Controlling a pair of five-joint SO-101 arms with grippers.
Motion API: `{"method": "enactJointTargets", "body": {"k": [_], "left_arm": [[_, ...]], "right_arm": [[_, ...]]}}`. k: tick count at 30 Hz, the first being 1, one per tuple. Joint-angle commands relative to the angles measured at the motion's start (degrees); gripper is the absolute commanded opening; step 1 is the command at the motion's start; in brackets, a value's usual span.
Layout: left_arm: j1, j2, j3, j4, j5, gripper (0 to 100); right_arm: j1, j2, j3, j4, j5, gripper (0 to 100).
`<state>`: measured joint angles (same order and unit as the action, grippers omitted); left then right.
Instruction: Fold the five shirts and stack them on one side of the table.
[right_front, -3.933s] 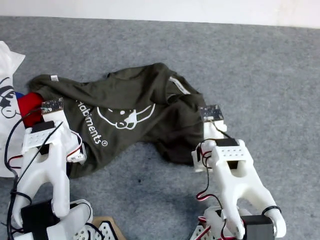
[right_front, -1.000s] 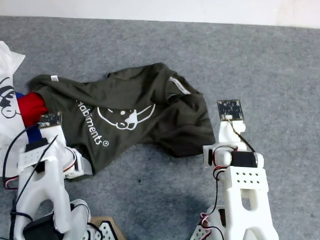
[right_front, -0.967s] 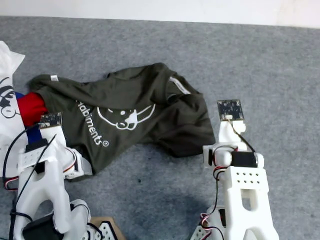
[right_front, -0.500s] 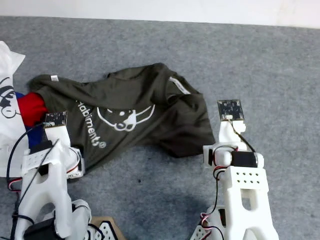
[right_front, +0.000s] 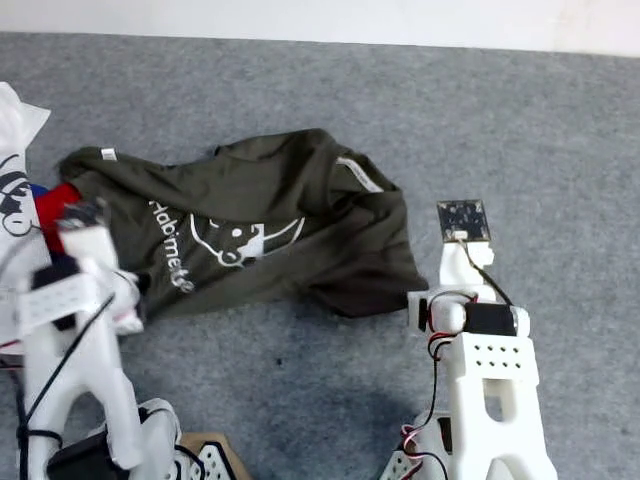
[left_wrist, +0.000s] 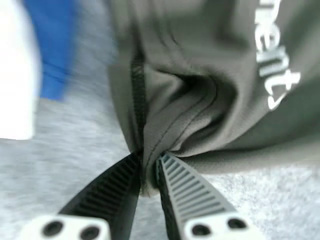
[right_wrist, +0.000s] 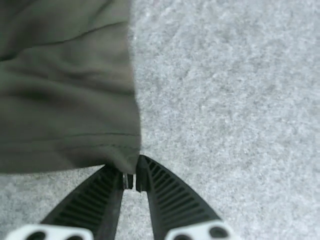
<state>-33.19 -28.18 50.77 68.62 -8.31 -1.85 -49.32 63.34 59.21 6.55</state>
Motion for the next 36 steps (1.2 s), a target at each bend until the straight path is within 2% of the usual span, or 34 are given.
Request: {"method": "enactJointTargets", "body": {"k": [1,7,12,15,18,22,28,32,36], "left_arm": [[-7.2,-1.3,-13.4,5.2,-0.3,1],[-12.3,-0.9,-18.9,5.4,-0.3,1],[-9.0,-1.0,-21.0,4.1,-0.2,1],[-5.8,-1.2,-24.1,4.4,2.0,1],[-3.9,-1.2,-24.7,4.5,6.9,1],[-3.0,-0.8,-22.6,4.3,7.4,1],[-3.1,-0.8,-15.9,4.0,7.3,1],[-3.4,-0.8,-9.7,-1.8,7.3,1],[-3.4,-0.8,-5.8,-6.2,7.3,1]], "right_arm": [[3.4,-1.2,-4.7,0.6,0.8,0.6],[4.4,-1.1,-6.2,0.6,0.8,0.6],[4.4,-1.1,-11.6,0.7,0.8,0.6],[1.3,-1.1,-17.5,4.4,0.8,0.6],[-6.4,-1.0,-19.6,9.3,0.4,0.6],[-20.4,-1.0,-15.2,10.7,-3.3,2.0],[-39.3,-1.0,-4.2,3.1,-3.3,21.5],[-49.2,-1.0,1.9,-3.2,-3.2,22.7],[-55.5,-1.0,3.4,-6.1,-2.3,22.7]]}}
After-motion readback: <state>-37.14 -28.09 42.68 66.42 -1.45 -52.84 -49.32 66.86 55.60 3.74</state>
